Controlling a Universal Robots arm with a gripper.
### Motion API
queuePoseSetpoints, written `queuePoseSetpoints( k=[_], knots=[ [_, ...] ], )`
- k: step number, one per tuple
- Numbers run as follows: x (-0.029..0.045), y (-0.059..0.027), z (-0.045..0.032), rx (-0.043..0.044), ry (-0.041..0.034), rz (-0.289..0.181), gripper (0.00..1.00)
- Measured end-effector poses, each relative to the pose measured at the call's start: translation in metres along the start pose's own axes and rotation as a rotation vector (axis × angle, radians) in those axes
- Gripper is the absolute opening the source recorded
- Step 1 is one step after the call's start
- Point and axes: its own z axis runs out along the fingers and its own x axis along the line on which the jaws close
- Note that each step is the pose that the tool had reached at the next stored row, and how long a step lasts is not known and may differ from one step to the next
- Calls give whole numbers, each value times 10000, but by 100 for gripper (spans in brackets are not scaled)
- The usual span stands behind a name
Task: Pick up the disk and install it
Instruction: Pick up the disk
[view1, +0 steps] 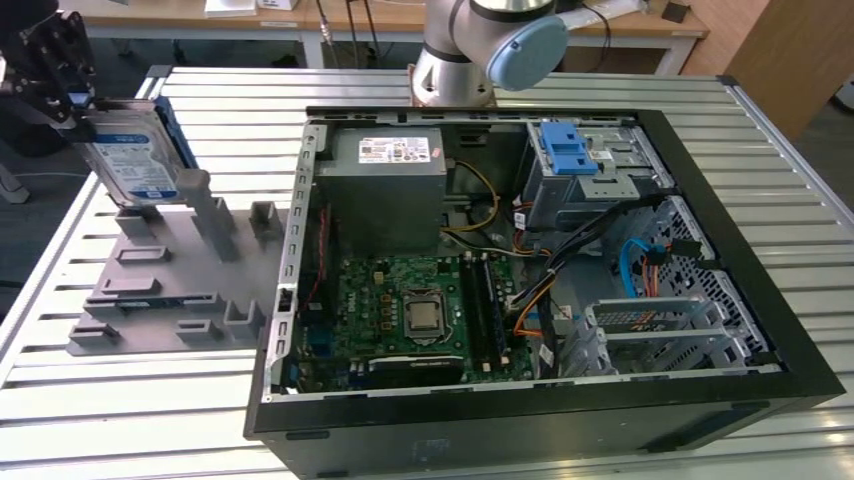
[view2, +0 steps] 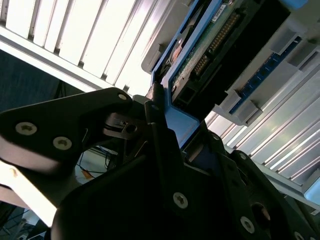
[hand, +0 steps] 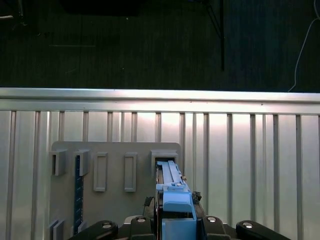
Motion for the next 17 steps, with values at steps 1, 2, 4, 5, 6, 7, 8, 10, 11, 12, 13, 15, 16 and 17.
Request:
queuePoseSetpoints(
  k=[1, 2, 4, 5, 6, 7, 8, 10, 11, 12, 13, 15, 16, 17],
  knots=[
    [0, 0, -4, 0, 0, 0, 36],
    [0, 0, -5, 1, -1, 0, 36],
    [0, 1, -14, -2, 1, 0, 36],
    [-1, 1, -20, -1, 1, 0, 36],
    [-1, 1, -28, -2, 1, 0, 36],
    [-1, 1, -38, -1, 1, 0, 36],
    [-1, 2, -47, 0, 0, 0, 36],
    [-2, 3, -68, 1, 0, 0, 36],
    [-2, 3, -79, -1, 0, 0, 36],
    [-3, 3, -90, 0, 0, 0, 36],
    [-3, 3, -101, 0, 0, 0, 36],
    [-4, 4, -122, 0, 0, 0, 36],
    [-4, 5, -132, 0, 0, 0, 36],
    [-4, 5, -140, 1, 0, 0, 36]
  ],
)
